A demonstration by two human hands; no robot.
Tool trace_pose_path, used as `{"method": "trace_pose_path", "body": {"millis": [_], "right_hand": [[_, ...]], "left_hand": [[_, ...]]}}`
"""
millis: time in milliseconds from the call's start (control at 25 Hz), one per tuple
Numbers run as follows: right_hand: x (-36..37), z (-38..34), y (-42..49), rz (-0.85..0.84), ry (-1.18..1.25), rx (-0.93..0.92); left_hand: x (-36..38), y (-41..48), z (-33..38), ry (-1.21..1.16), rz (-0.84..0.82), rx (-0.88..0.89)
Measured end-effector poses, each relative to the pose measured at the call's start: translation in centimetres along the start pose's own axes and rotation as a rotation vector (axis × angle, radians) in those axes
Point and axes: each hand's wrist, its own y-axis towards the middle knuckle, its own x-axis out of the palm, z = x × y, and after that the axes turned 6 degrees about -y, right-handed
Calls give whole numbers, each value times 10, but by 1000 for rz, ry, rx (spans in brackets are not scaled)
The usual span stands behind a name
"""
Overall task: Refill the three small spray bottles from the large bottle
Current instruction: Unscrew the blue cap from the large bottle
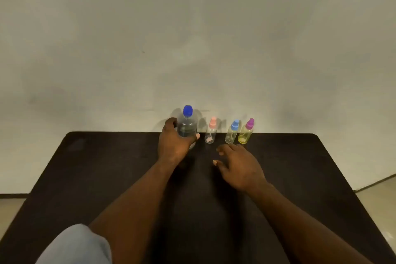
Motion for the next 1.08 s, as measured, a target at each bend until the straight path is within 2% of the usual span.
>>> {"method": "trace_pose_path", "body": {"millis": [320,440,800,960,1080], "right_hand": [[68,4,0,357,-12,74],[79,-13,-12,410,33,78],[85,-94,-147,314,325,91],[84,-120,-193,251,364,101],[87,-131,-217,264,390,109]], "left_hand": [[18,-4,-49,32,86,296],[5,-31,-62,33,59,339],[-67,-199,-100,50,43,355],[-95,-262,-117,43,77,375],[-106,-286,-123,26,73,371]]}}
